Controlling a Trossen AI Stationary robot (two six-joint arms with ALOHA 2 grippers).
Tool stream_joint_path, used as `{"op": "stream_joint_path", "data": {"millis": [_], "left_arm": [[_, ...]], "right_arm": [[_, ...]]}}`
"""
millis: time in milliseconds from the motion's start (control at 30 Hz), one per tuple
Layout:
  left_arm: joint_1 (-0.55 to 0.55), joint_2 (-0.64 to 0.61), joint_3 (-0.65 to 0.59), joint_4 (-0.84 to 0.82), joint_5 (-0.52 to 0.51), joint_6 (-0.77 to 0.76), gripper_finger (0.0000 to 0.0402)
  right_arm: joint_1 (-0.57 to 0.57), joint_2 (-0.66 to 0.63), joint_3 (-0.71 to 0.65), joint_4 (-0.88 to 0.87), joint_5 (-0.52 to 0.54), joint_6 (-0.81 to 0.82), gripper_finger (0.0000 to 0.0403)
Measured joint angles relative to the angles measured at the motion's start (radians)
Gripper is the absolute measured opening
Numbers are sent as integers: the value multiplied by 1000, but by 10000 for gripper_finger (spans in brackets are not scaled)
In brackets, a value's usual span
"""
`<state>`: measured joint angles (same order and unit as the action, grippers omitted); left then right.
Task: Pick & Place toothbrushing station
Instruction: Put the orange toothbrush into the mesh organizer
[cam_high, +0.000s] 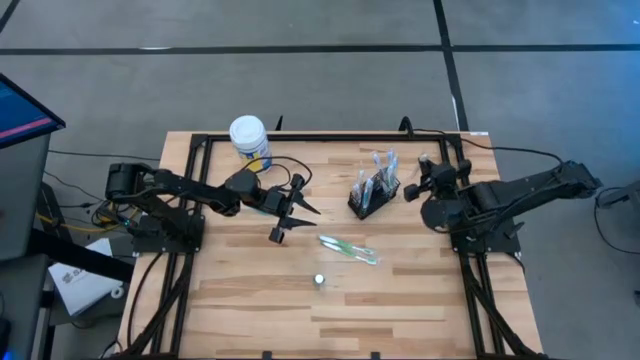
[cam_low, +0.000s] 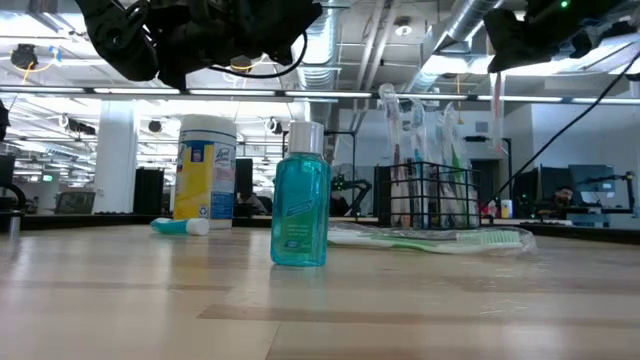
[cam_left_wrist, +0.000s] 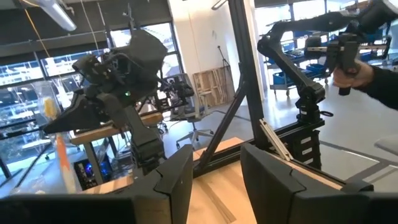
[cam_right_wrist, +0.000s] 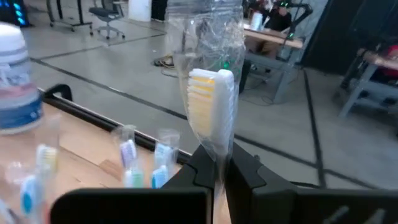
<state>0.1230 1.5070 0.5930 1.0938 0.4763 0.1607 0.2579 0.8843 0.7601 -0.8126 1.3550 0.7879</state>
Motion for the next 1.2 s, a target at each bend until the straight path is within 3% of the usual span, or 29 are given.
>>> {"op": "stream_joint_path", "data": {"millis": [233,633,1033,1200], "left_arm": [[0,0,0,7,0,21,129],[0,0,0,6,0,16,129],[0,0,0,5,0,15,129],[0,0,0,2,0,15,129]], "right_arm": [[-14,-39,0,213,-135,-270,5],[-115,39,0,249,-236,-280,5],[-202,52,-1,382,-368,-430,5],[-225,37,-96,547,-420,-498,5]]}}
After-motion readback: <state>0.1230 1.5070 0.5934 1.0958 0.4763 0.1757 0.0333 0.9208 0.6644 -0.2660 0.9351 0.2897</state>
